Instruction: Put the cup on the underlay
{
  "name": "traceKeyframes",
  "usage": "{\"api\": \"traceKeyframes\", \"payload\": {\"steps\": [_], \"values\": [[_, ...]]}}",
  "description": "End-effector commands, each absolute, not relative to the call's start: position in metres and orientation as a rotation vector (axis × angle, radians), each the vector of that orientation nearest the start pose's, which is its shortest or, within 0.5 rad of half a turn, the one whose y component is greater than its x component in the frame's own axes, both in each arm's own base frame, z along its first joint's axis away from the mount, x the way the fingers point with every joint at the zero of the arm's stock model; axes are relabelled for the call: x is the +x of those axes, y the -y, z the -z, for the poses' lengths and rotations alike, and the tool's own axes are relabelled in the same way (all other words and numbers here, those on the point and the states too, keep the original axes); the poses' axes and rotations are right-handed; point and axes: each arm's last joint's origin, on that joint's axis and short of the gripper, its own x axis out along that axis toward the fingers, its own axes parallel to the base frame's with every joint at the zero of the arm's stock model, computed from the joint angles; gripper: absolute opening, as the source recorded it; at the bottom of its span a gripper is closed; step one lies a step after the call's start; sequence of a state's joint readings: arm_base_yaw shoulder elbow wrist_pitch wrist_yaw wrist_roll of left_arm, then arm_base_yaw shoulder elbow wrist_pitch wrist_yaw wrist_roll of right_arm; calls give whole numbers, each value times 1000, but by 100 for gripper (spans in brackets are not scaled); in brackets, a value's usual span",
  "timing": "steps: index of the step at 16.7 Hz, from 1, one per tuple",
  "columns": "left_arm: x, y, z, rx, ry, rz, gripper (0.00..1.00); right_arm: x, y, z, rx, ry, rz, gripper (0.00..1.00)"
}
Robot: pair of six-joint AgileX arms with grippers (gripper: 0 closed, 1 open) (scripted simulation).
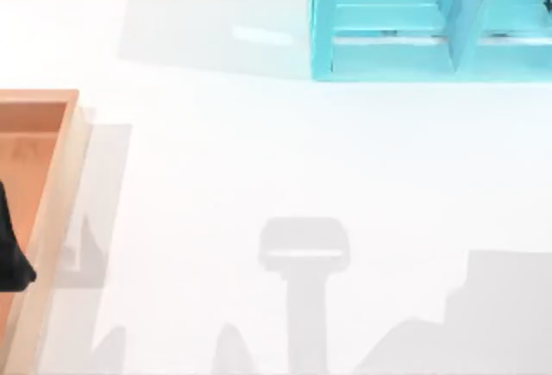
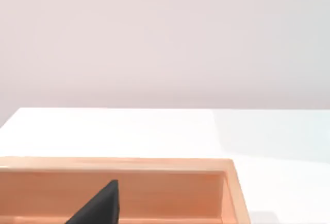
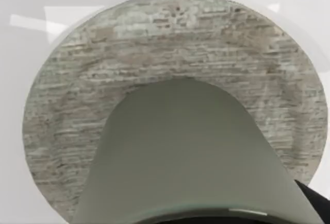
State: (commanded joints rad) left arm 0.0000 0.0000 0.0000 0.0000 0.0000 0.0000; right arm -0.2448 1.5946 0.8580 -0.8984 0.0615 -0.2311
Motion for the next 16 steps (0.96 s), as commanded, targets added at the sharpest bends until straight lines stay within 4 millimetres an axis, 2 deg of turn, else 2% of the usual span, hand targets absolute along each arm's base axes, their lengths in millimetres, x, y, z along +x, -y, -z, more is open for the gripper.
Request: {"api": "traceKeyframes", "payload": {"steps": [10, 16], "values": [[106, 1, -160, 0, 0, 0, 100, 240, 61, -145, -26, -1647, 45, 98], [106, 1, -160, 0, 0, 0, 100, 240, 61, -145, -26, -1647, 45, 100]]}}
